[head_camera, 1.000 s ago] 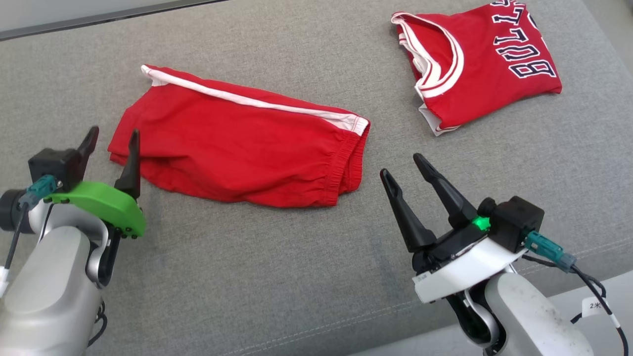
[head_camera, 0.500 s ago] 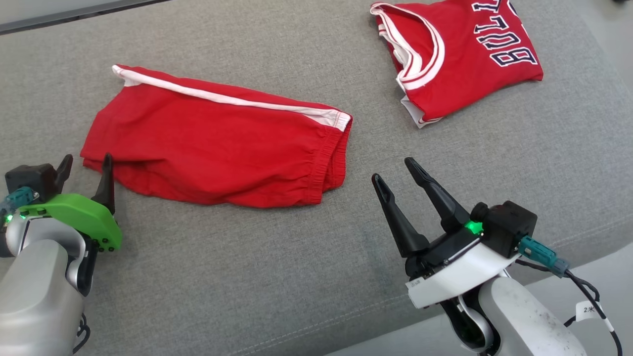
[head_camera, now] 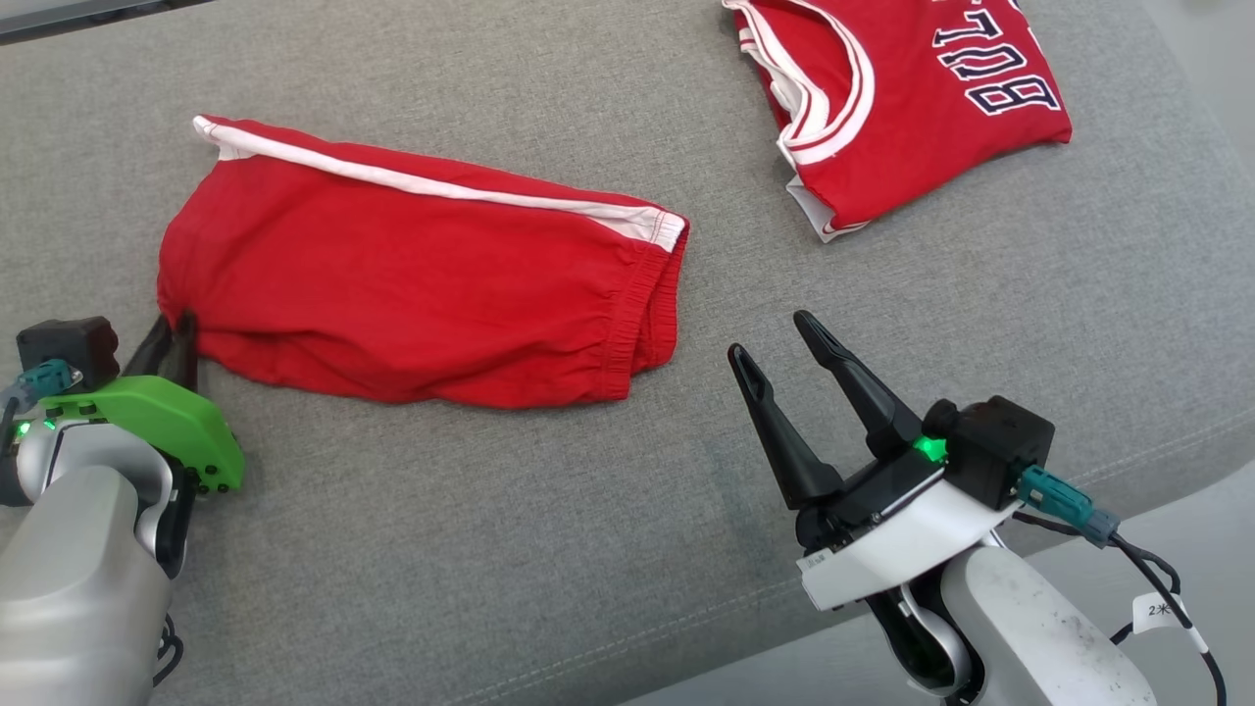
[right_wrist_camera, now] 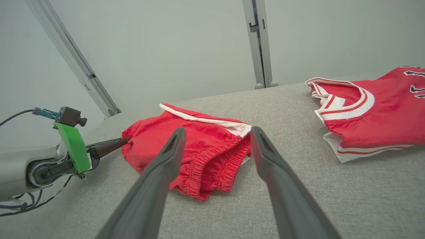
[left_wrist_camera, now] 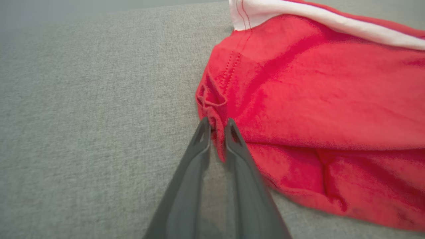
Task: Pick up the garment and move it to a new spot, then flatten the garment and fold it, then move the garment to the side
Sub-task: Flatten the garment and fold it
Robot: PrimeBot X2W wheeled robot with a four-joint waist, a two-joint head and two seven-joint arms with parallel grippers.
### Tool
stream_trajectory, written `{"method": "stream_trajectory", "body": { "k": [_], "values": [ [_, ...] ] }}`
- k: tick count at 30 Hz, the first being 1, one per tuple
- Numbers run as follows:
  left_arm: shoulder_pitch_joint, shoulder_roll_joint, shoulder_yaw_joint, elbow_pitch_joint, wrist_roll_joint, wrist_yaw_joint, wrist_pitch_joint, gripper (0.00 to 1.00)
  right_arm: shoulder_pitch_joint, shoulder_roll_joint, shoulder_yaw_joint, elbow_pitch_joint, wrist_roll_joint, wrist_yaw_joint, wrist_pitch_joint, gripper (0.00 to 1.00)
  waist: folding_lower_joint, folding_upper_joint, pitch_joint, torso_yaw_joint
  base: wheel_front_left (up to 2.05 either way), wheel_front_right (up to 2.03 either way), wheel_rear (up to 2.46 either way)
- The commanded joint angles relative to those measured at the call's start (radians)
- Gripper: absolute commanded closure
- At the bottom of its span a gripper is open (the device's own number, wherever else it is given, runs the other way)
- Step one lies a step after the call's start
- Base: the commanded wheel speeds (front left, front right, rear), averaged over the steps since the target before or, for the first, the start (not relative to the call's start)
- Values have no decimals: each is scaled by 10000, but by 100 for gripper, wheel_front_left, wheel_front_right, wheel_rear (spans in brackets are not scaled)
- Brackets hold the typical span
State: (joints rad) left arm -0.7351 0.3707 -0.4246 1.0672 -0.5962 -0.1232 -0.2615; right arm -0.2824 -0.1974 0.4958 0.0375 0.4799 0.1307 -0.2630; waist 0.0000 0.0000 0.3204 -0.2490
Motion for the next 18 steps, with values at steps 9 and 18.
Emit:
{"method": "stream_trajectory", "body": {
  "k": [9, 18],
  "values": [
    [365, -358, 211, -539, 281, 93, -21, 100, 47, 34, 51, 105, -64, -1, -32, 0, 0, 0, -471, 457, 0, 0, 0],
    [1459, -803, 718, -1530, 502, 322, -20, 100, 253, -22, 13, 243, 23, -1, -32, 0, 0, 0, -998, 980, 0, 0, 0]
  ]
}}
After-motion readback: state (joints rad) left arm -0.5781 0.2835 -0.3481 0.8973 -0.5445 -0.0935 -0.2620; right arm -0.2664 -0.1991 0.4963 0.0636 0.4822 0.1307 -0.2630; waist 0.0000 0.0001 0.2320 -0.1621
